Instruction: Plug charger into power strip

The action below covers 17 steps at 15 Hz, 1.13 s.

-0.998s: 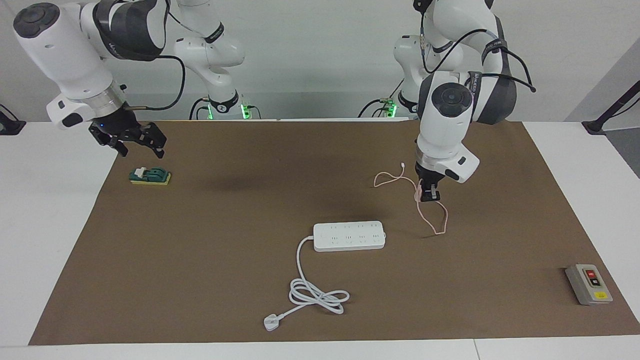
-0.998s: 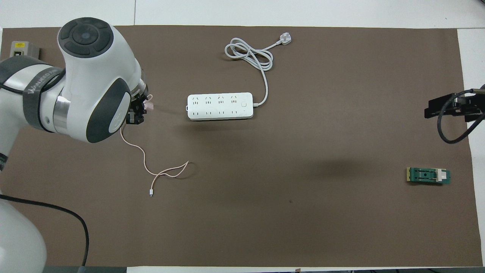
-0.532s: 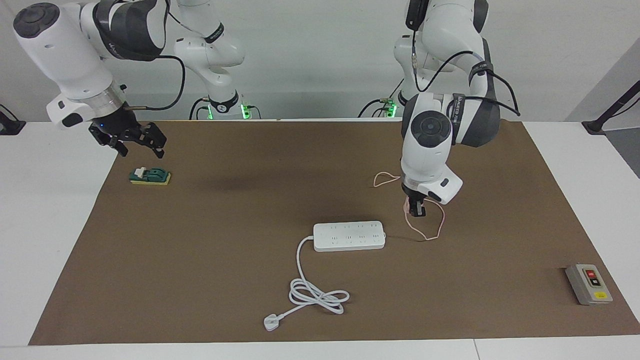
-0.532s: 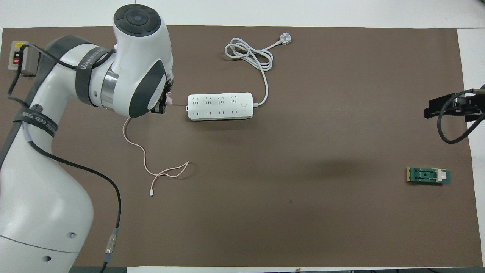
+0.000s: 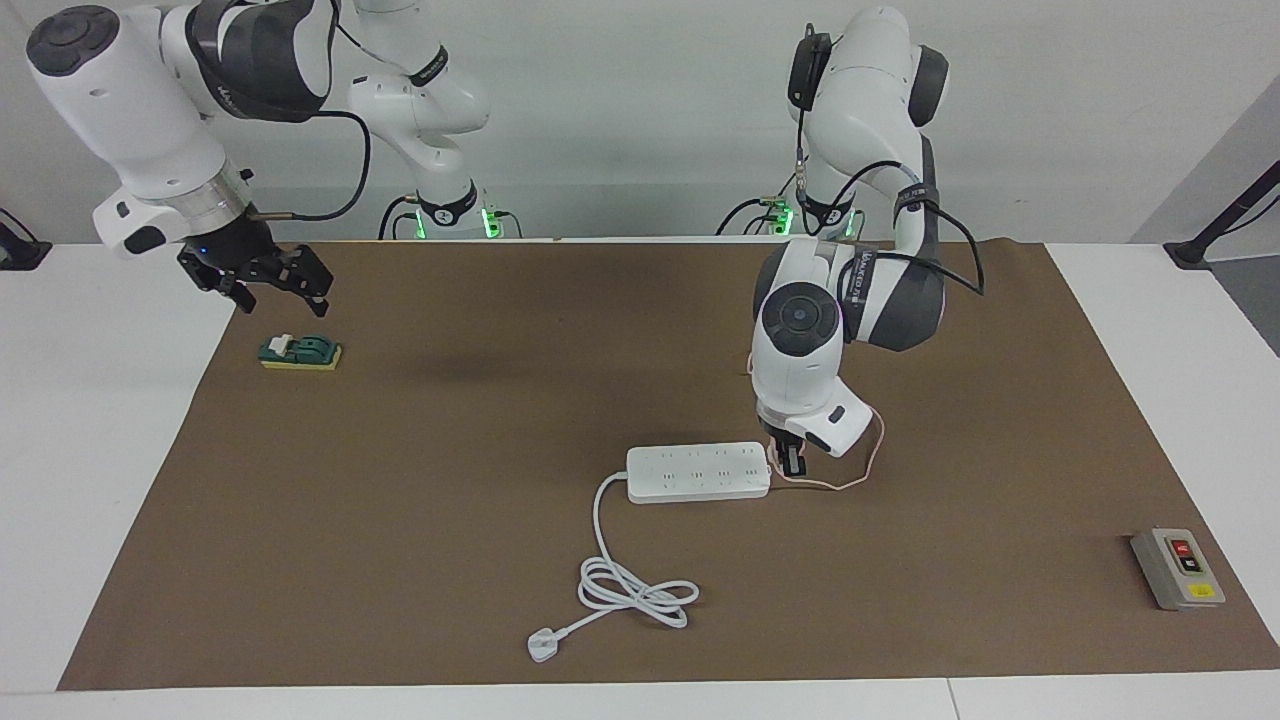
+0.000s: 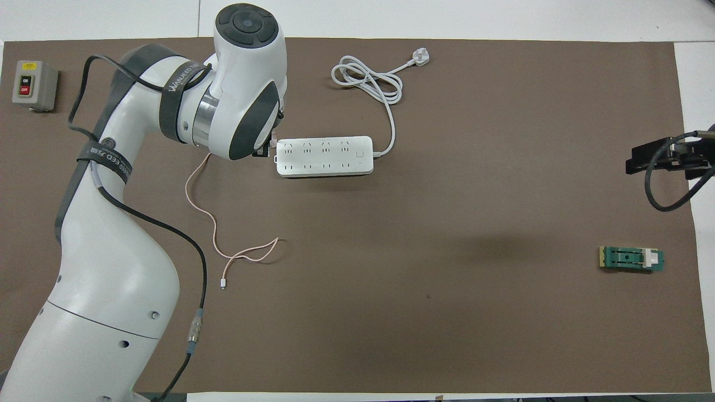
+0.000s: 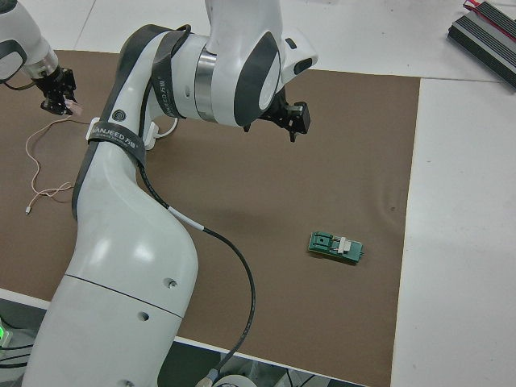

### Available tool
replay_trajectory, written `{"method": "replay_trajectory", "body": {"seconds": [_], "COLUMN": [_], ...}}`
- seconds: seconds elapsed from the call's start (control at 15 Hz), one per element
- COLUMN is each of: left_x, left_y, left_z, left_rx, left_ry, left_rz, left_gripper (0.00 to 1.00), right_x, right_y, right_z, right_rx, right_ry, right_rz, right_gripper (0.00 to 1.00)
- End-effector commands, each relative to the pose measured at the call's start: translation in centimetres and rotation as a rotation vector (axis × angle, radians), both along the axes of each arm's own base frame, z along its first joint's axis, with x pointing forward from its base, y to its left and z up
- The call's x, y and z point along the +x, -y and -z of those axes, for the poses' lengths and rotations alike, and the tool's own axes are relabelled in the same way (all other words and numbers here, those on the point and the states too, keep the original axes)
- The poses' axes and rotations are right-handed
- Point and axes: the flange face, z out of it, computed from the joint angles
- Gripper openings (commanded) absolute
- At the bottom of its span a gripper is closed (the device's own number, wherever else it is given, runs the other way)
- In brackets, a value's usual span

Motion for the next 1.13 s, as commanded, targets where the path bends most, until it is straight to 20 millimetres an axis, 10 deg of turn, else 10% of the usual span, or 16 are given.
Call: {"method": "replay_trajectory", "body": {"seconds": [0.0,1.06], "left_x": [0.2,-4.2], "left_y": [0.8,2.0], "left_z": [-0.3,4.5], "left_rx": [-0.014,-0.024], "left_ry": [0.008,-0.037], "left_rz": [-0.018,0.004], "left_gripper": [0.0,0.0], "right_x": [-0.4,-0.5], "right_y": [0.3,0.4], "right_z": [-0.3,-0.3], "right_rx": [-0.009,-0.009], "right_ry": [0.002,0.002], "right_rz": [-0.011,-0.01], "right_gripper": [1.0,1.0]}}
